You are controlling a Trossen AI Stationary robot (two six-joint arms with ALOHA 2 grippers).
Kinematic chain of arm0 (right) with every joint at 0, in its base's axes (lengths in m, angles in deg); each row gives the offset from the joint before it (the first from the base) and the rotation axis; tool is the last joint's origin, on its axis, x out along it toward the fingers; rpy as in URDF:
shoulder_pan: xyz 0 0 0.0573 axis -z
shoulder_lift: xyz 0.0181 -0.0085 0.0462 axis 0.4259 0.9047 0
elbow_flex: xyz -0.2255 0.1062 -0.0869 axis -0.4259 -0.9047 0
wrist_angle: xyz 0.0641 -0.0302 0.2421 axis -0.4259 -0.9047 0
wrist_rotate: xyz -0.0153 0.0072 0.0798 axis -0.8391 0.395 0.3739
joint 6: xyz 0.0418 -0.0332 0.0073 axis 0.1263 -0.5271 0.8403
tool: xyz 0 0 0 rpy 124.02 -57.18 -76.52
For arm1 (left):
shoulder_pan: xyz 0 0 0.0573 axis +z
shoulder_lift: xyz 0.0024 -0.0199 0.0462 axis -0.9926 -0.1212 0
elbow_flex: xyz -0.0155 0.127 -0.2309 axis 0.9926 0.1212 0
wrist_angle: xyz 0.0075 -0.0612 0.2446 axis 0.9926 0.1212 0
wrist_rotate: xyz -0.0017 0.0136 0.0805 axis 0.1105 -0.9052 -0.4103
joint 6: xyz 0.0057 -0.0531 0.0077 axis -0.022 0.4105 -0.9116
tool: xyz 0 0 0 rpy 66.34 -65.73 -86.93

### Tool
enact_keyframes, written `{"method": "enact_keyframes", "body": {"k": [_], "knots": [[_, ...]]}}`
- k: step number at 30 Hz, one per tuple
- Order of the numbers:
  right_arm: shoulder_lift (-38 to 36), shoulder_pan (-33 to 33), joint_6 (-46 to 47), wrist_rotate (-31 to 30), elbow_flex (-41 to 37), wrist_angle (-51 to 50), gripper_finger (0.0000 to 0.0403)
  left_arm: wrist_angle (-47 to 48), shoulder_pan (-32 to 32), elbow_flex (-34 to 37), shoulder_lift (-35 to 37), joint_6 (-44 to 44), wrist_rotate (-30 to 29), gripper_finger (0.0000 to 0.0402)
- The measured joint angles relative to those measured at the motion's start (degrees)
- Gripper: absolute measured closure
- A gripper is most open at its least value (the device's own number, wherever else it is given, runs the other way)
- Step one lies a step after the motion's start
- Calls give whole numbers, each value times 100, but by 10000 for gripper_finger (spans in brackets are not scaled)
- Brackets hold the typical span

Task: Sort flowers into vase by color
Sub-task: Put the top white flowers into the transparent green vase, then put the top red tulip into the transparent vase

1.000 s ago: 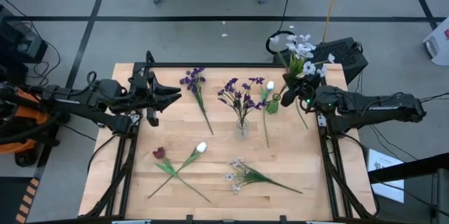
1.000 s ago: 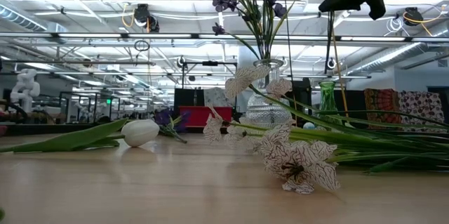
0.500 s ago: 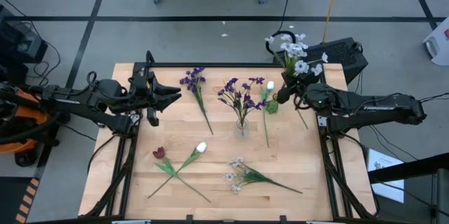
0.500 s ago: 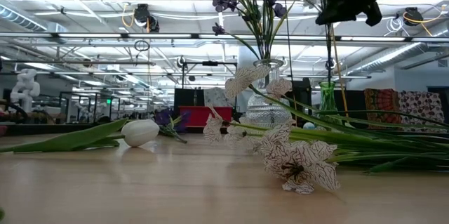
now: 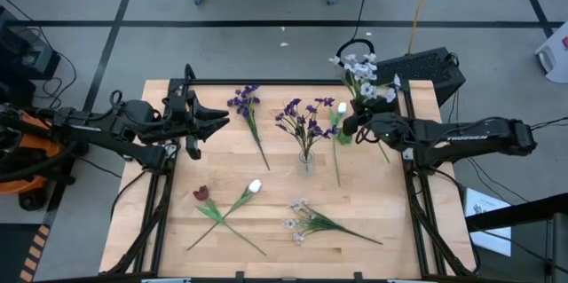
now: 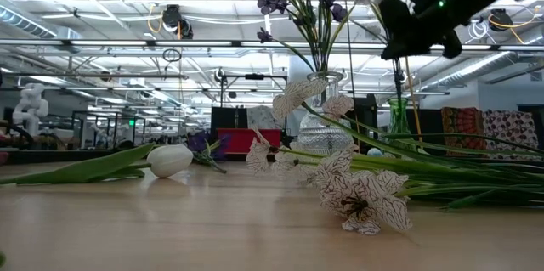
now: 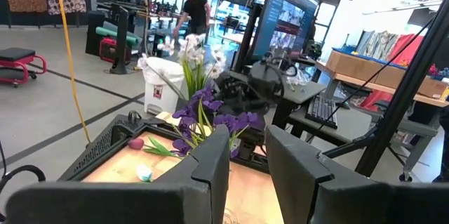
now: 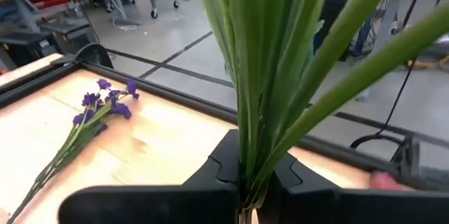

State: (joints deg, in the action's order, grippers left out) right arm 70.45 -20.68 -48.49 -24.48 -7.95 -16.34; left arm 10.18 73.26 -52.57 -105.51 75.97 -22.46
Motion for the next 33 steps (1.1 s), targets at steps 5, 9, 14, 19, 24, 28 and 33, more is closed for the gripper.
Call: {"method": "enact_keyframes", "body": {"k": [5, 9, 14, 19, 24, 28, 33], "knots": [[61, 0, -54, 45, -615, 1101, 395, 0, 0, 2, 0, 0, 0, 302], [268, 0, 23, 178, -775, 1248, 392, 0, 0, 2, 0, 0, 0, 302], [491, 0, 20, 497, -753, 1401, 367, 0, 0, 2, 0, 4, -18, 302], [428, 0, -209, 687, -509, 1227, 318, 0, 0, 2, 0, 7, -42, 302], [237, 13, -92, 1038, -126, 181, 260, 2, 0, 2, 0, 9, -42, 302], [156, 13, 168, 1250, 284, -1010, 221, 2, 0, 2, 0, 9, -44, 302], [55, 13, 540, 1554, 858, -2401, 196, 7, 0, 2, 0, 9, -44, 302]]}}
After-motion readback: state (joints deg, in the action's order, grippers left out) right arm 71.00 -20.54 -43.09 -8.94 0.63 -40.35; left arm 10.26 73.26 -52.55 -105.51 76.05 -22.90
